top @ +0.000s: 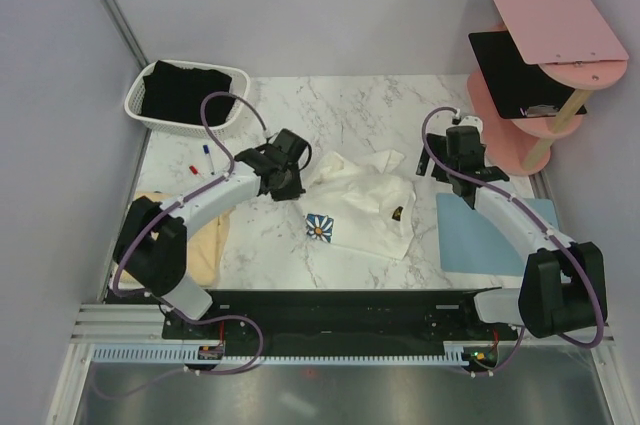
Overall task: Fold and stack the t-shirts
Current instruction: Move the tshirt to the center of the board, then flatten out the tshirt
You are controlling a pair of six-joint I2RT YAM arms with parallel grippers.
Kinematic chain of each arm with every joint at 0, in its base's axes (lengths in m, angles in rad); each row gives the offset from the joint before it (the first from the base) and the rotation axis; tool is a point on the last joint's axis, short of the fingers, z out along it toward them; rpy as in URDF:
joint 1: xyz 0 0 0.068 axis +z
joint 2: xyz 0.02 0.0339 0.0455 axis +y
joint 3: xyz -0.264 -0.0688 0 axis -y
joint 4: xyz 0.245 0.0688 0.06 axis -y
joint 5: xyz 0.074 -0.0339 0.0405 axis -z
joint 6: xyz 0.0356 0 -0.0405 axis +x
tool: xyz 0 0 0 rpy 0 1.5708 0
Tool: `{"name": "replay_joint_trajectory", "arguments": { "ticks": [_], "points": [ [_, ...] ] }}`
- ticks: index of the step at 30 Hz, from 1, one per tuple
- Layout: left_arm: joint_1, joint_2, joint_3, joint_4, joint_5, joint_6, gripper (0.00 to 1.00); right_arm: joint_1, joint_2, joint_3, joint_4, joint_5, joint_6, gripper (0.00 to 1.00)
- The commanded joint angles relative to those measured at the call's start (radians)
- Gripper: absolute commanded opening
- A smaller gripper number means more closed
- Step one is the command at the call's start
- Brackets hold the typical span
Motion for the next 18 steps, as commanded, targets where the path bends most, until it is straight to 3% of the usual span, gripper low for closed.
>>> {"name": "replay_joint_trajectory", "arguments": {
  "ticks": [1,2,3,6,7,8,9,18],
  "points": [
    [0.044,-0.018,-0.088,0.031,-0.090,-0.171,0.02,0.001,-0.033,-0.028,0.034,-0.204,-0.008,0.98],
    [0.054,-0.023,-0.090,0.029,-0.091,-0.164,0.02,0.001,-0.038,-0.036,0.045,-0.268,0.004,0.98],
    [0.058,-0.024,-0.081,0.023,-0.093,-0.156,0.09,0.000,-0.042,-0.043,0.069,-0.317,0.016,0.98],
    [0.067,-0.032,-0.061,0.011,-0.111,-0.131,0.41,0.009,-0.044,-0.105,0.152,-0.466,0.073,0.95],
    [0.069,-0.035,-0.056,0.005,-0.123,-0.125,0.58,0.015,-0.041,-0.134,0.177,-0.496,0.081,0.93],
    [0.074,-0.035,-0.050,0.000,-0.127,-0.115,0.89,0.020,-0.036,-0.142,0.192,-0.506,0.087,0.90],
    [0.075,-0.041,-0.042,-0.001,-0.131,-0.112,0.98,0.032,-0.021,-0.145,0.200,-0.504,0.090,0.89],
    [0.083,-0.064,-0.044,-0.027,-0.159,-0.081,1.00,0.043,0.043,-0.175,0.178,-0.405,0.086,0.88]
  ]
}}
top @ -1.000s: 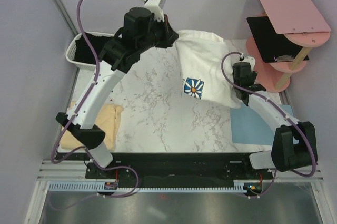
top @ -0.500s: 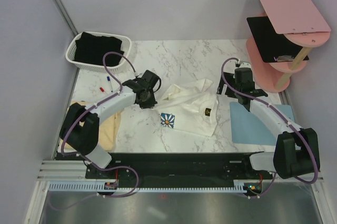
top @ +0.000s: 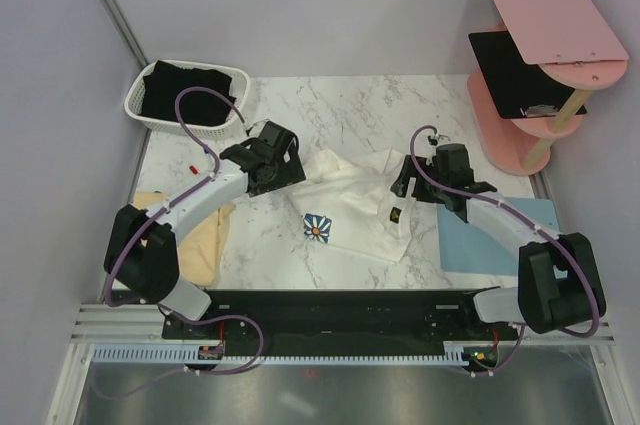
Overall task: Fold and stack the t-shirts
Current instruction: Flatten out the tshirt
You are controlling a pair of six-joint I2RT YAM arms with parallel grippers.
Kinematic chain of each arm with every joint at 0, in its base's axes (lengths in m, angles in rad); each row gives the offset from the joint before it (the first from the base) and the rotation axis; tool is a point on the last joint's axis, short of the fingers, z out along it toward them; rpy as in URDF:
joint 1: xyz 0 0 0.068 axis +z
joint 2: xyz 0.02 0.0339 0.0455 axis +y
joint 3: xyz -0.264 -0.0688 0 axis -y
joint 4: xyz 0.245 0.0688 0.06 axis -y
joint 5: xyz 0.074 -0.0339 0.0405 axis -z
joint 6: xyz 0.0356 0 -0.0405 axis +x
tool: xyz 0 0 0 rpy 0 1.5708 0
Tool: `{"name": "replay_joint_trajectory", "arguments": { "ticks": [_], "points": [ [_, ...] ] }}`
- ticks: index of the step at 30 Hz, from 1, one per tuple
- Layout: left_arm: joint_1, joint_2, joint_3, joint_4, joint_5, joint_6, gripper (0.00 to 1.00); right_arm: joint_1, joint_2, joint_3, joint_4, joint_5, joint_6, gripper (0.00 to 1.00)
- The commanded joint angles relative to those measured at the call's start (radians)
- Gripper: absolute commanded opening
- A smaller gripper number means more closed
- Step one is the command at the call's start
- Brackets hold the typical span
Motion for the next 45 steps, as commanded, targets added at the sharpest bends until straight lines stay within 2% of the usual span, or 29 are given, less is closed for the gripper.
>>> {"name": "replay_joint_trajectory", "arguments": {
  "ticks": [1,3,9,10,12,13,14,20,26,29,32,35,39,45],
  "points": [
    [0.007,-0.040,0.022,-0.004,-0.047,0.017,1.00,0.000,0.032,-0.034,0.046,0.058,0.019,0.88],
    [0.007,-0.046,0.019,-0.004,-0.046,0.019,1.00,-0.001,0.067,-0.045,0.073,0.073,0.019,0.88],
    [0.008,-0.066,0.005,-0.007,-0.055,0.025,1.00,0.007,0.184,-0.056,0.170,0.072,0.062,0.66],
    [0.007,-0.071,0.005,-0.009,-0.057,0.025,1.00,0.010,0.193,-0.051,0.172,0.072,0.065,0.42],
    [0.007,-0.082,-0.001,-0.007,-0.061,0.026,1.00,0.015,0.198,-0.042,0.181,0.059,0.074,0.20],
    [0.008,-0.083,-0.003,-0.009,-0.067,0.031,1.00,0.019,0.187,-0.041,0.179,0.059,0.076,0.04],
    [0.008,-0.088,-0.010,-0.010,-0.072,0.033,1.00,0.026,0.146,-0.039,0.172,0.064,0.079,0.00],
    [0.018,-0.111,-0.044,-0.016,-0.096,0.040,1.00,0.059,-0.111,0.031,0.020,0.202,0.071,0.00],
    [0.031,-0.154,-0.058,-0.036,-0.121,0.062,1.00,0.058,-0.244,0.295,-0.220,0.446,-0.003,0.00],
    [0.047,-0.203,-0.053,-0.059,-0.147,0.086,1.00,0.056,-0.242,0.468,-0.329,0.556,-0.049,0.00],
    [0.082,-0.264,-0.038,-0.085,-0.161,0.121,1.00,0.056,-0.218,0.614,-0.391,0.598,-0.078,0.00],
    [0.171,-0.327,-0.014,-0.111,-0.149,0.170,1.00,0.056,-0.177,0.748,-0.428,0.631,-0.102,0.00],
    [0.345,-0.376,0.034,-0.156,-0.078,0.264,0.99,0.055,-0.112,0.950,-0.463,0.679,-0.142,0.00],
    [0.419,-0.379,0.049,-0.179,-0.064,0.329,0.98,0.053,0.018,1.241,-0.502,0.649,-0.164,0.00]
  ]
}}
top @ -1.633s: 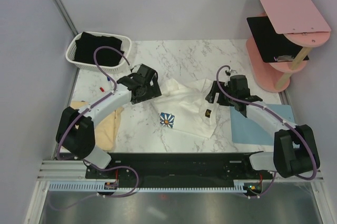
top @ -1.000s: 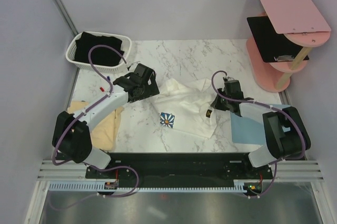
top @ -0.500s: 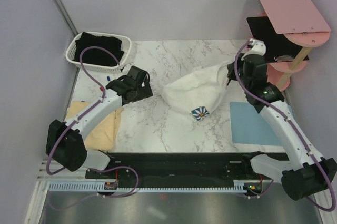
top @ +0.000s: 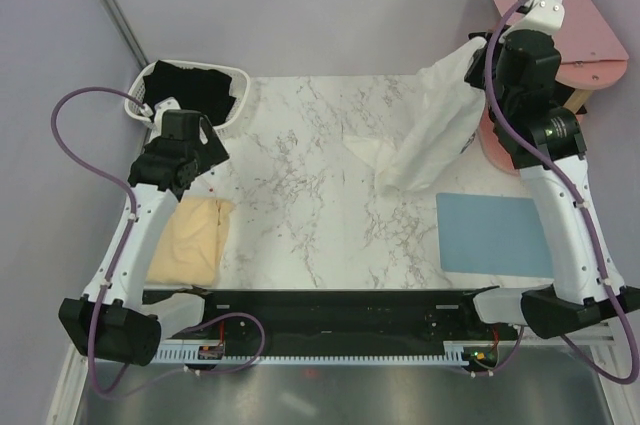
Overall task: Fold and stack the t-shirts
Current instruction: Flatten out the tshirt
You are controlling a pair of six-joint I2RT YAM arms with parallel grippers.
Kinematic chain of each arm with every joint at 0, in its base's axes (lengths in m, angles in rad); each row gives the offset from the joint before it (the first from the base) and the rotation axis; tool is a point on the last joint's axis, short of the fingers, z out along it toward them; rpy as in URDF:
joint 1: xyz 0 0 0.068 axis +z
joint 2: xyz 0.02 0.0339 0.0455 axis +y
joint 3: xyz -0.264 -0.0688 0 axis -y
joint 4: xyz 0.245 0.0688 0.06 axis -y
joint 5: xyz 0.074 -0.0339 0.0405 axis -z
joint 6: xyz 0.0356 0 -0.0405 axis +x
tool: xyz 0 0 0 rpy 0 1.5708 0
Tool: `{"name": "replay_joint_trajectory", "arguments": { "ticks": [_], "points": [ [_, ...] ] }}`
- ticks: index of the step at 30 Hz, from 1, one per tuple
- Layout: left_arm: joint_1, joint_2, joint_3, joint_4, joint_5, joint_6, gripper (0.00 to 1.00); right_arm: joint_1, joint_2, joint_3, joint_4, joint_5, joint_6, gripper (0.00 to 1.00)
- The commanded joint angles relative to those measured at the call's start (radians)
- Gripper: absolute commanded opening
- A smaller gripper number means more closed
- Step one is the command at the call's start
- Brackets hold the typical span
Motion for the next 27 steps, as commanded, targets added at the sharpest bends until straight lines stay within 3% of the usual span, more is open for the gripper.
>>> {"name": "replay_joint_trajectory", "arguments": {
  "ticks": [1,11,14,19,27],
  "points": [
    [0.028,-0.005,0.012,-0.043,0.029,0.096,0.98,-0.001,0.073,0.219,-0.004,0.011,-0.041,0.00],
    [0.034,0.010,-0.061,-0.037,0.037,0.111,0.98,-0.001,0.300,0.604,-0.012,-0.003,-0.110,0.00],
    [0.034,0.004,-0.081,-0.029,0.047,0.113,0.98,-0.001,0.348,0.614,-0.006,-0.030,-0.098,0.00],
    [0.034,-0.008,-0.110,-0.019,0.043,0.114,0.98,0.020,0.434,0.569,-0.007,-0.208,-0.053,0.00],
    [0.036,-0.014,-0.117,-0.020,0.017,0.122,0.98,0.284,0.543,0.517,-0.029,-0.225,-0.139,0.00]
  ]
}}
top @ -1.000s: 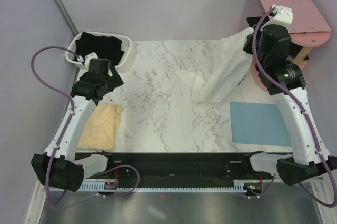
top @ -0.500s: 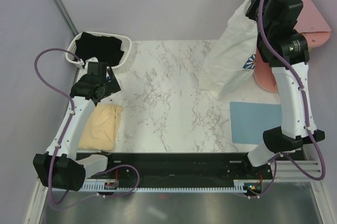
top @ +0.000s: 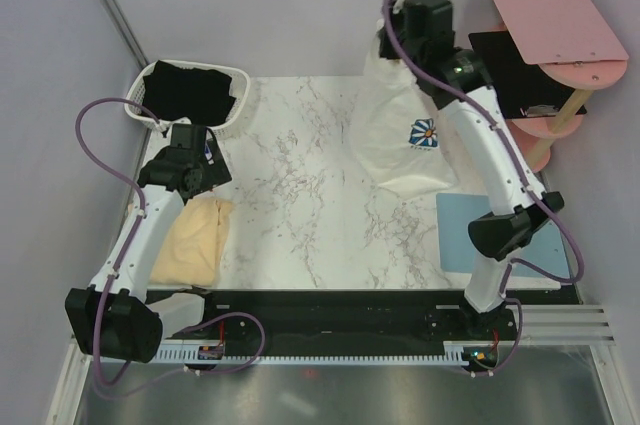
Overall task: Fold and stack the t-shirts
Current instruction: Flatten out the tshirt
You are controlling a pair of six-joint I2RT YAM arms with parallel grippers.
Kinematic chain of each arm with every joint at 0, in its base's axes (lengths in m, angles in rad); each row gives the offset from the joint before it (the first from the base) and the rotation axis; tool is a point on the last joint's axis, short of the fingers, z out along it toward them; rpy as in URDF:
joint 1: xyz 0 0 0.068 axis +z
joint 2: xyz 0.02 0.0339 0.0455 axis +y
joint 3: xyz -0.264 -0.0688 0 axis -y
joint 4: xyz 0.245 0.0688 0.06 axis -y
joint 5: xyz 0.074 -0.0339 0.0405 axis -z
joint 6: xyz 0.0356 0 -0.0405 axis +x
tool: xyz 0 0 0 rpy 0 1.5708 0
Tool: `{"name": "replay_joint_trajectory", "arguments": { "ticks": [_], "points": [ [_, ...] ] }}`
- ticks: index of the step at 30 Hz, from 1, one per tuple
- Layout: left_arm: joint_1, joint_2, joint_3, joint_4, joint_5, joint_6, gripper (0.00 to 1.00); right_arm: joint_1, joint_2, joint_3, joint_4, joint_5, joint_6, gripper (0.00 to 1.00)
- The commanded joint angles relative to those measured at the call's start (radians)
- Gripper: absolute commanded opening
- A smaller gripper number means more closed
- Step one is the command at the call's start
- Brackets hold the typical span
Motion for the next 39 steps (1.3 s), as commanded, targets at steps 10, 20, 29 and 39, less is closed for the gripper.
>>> {"name": "replay_joint_trajectory", "arguments": {
  "ticks": [10,20,29,39],
  "points": [
    [0.006,-0.014,0.006,0.017,-0.009,0.020,0.98,0.458,-0.062,-0.584,0.311,-0.122,0.170,0.00],
    [0.006,0.009,0.002,0.033,0.066,-0.005,1.00,0.803,0.065,-0.775,0.563,-0.192,0.309,0.17],
    [-0.002,0.021,-0.083,0.164,0.306,-0.025,1.00,0.823,-0.100,-0.856,0.566,0.083,0.211,0.98],
    [-0.209,0.185,-0.078,0.313,0.370,-0.052,0.92,0.518,-0.324,-1.086,0.509,0.093,0.267,0.97]
  ]
}}
